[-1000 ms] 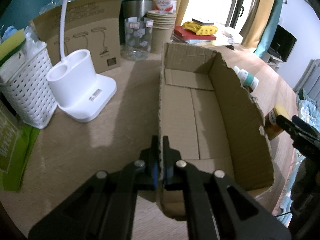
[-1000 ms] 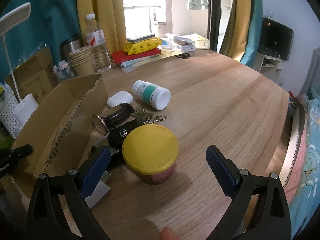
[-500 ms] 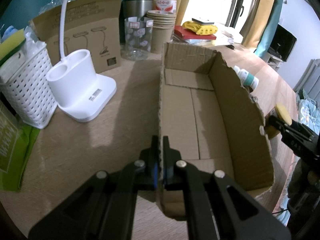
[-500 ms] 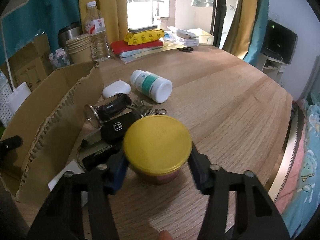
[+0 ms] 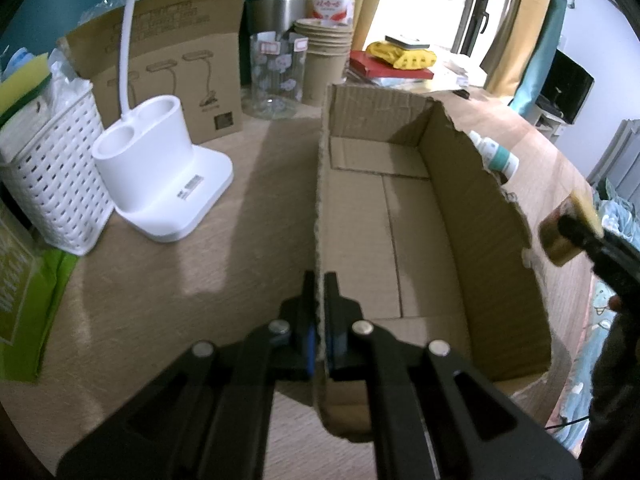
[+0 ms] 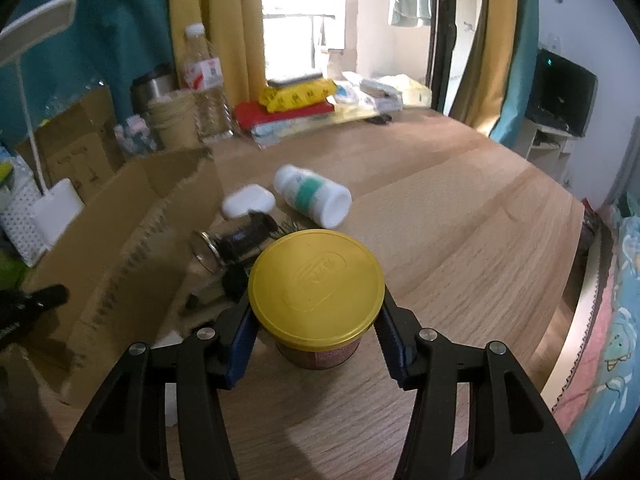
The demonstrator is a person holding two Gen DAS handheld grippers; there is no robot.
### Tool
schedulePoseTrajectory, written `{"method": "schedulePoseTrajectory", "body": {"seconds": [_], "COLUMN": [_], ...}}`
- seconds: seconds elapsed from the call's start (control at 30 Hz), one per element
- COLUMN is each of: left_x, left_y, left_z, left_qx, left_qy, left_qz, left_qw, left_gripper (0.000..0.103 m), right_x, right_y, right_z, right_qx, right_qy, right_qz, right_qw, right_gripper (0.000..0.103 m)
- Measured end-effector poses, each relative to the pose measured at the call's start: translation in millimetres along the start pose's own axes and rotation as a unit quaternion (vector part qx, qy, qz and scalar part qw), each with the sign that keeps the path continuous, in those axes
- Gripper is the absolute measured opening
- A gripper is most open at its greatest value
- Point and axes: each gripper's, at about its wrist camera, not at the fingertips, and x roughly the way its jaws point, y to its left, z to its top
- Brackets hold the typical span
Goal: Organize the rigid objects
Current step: 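Grasp the yellow-lidded jar with the right gripper and lift it, then carry the jar into the cardboard box and open the right gripper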
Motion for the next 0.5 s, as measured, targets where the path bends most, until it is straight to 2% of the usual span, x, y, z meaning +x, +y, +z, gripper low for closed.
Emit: {"method": "schedulePoseTrajectory", "body": {"seconds": [0.23,0.5], "left_x": [2.0,4.0], "left_y": [1.2,3.3], "left_z": [0.9,0.4], "left_qx": [-0.002,-0.006], "left_qy": [-0.001,-0.003], "left_qz": [-0.003,-0.009], "left_qw": [1.0,0.9999], "left_gripper": [0.002,0.002], "right_x": [-26.8,-43.4], "right_y": [28.4,75.2], "right_z": [21.0,43.8], "right_qx": [-0.027,-0.069], "right_qy": [-0.034,-0.061], "right_qz": [0.045,0.11], "right_qw": [0.998,0.99], "right_gripper": [0.057,0.057]}}
